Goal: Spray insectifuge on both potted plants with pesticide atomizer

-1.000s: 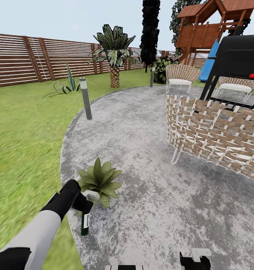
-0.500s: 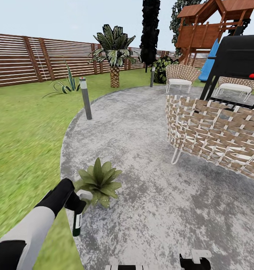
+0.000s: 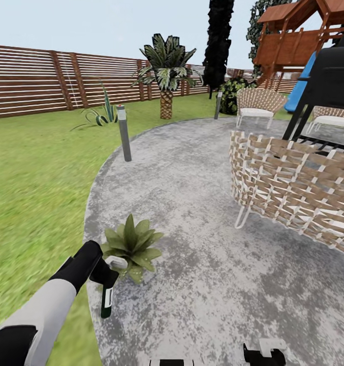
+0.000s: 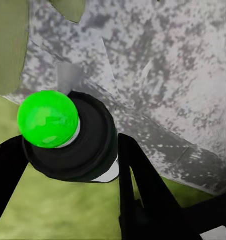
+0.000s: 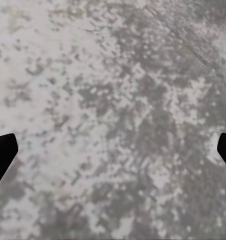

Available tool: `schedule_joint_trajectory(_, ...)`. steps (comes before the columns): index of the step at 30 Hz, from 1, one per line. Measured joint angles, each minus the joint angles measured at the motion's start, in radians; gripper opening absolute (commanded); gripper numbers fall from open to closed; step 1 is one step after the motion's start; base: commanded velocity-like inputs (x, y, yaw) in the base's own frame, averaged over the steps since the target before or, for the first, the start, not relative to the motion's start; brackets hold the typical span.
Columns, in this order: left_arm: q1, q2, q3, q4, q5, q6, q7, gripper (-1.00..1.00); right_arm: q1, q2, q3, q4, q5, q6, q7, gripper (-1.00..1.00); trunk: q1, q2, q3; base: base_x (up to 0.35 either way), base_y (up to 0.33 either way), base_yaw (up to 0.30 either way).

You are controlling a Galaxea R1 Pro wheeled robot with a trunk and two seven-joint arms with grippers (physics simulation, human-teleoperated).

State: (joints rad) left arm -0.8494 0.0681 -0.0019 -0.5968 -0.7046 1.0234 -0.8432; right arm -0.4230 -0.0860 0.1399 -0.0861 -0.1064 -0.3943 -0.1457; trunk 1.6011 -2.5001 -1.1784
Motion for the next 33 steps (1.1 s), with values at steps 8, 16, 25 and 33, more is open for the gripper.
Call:
schedule_joint_trajectory(8, 0.003, 0.001, 0.000, 0.000, -0.003, -0.001, 0.001, -1.00, 0.000, 0.000, 0.000, 0.000, 0.000, 0.000, 0.000, 1.00, 0.000, 0.000, 0.000, 0.163, -0.257, 0.014)
schedule_joint_trajectory(16, 0.012, 0.002, -0.005, 0.000, -0.004, 0.001, 0.001, -1.00, 0.000, -0.001, 0.000, 0.001, 0.000, 0.000, 0.000, 1.00, 0.000, 0.000, -0.002, 0.120, -0.107, 0.111)
schedule_joint_trajectory(25, -0.003, 0.007, -0.002, -0.002, -0.006, 0.002, 0.001, -1.00, 0.000, -0.001, -0.002, 0.001, 0.000, 0.001, 0.001, 1.00, 0.000, 0.000, -0.002, -0.096, 0.135, 0.002)
schedule_joint_trajectory(33, -0.006, 0.002, -0.003, -0.002, -0.005, 0.002, 0.001, -1.00, 0.000, -0.004, -0.001, 0.003, 0.002, 0.000, 0.002, 1.00, 0.000, 0.000, -0.002, 0.120, 0.222, 0.000)
